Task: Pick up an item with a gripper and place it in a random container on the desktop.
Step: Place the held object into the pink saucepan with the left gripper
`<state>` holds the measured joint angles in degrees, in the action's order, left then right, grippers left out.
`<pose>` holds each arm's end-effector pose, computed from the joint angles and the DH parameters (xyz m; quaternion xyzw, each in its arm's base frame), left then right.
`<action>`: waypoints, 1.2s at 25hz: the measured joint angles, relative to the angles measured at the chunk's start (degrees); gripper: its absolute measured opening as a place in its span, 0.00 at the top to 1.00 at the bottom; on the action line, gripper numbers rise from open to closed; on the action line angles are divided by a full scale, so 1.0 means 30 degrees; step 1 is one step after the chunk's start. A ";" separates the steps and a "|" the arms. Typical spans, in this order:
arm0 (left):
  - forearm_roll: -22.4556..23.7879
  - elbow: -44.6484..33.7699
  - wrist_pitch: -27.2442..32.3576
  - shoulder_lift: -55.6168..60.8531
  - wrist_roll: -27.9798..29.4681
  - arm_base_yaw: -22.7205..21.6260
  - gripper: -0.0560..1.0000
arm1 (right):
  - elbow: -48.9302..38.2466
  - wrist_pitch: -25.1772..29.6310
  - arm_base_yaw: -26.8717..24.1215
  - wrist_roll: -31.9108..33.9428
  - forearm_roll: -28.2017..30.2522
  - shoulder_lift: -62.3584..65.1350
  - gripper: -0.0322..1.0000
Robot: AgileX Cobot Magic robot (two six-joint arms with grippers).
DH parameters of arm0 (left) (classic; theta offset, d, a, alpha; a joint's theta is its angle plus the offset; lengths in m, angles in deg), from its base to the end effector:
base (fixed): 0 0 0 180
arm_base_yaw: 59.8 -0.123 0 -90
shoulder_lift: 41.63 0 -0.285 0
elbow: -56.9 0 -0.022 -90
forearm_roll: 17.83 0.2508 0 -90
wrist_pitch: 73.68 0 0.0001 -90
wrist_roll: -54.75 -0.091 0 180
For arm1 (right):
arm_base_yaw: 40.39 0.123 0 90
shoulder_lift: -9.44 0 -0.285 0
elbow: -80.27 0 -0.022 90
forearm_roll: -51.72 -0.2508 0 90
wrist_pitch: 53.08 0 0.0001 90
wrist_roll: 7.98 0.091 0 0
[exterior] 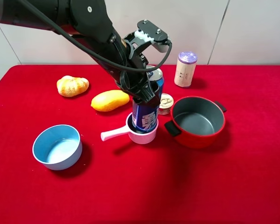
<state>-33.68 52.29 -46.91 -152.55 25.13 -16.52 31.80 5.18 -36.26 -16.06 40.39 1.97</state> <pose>0.2790 -0.2781 0.2303 0.4793 0.8113 -0.1359 0.3060 -0.0061 0.0148 0.2826 -0.0908 0.8306 0.0800 0.5436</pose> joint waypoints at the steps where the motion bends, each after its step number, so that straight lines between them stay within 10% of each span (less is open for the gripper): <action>1: 0.0000 0.0000 0.0067 0.0000 0.0000 0.0000 0.32 | 0.0000 0.0000 0.0000 0.0000 0.0000 0.0000 0.30; 23: 0.0118 0.0000 0.0105 0.0000 0.0347 0.0000 0.32 | 0.0000 0.0000 0.0000 0.0000 0.0000 0.0000 0.30; 30: -0.0007 0.0000 -0.0349 0.0300 0.0347 0.0000 0.07 | 0.0000 0.0000 0.0000 0.0000 0.0000 0.0000 0.30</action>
<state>-33.70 52.29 -47.96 -151.65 26.17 -16.52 31.80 5.18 -36.26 -16.06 40.39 1.97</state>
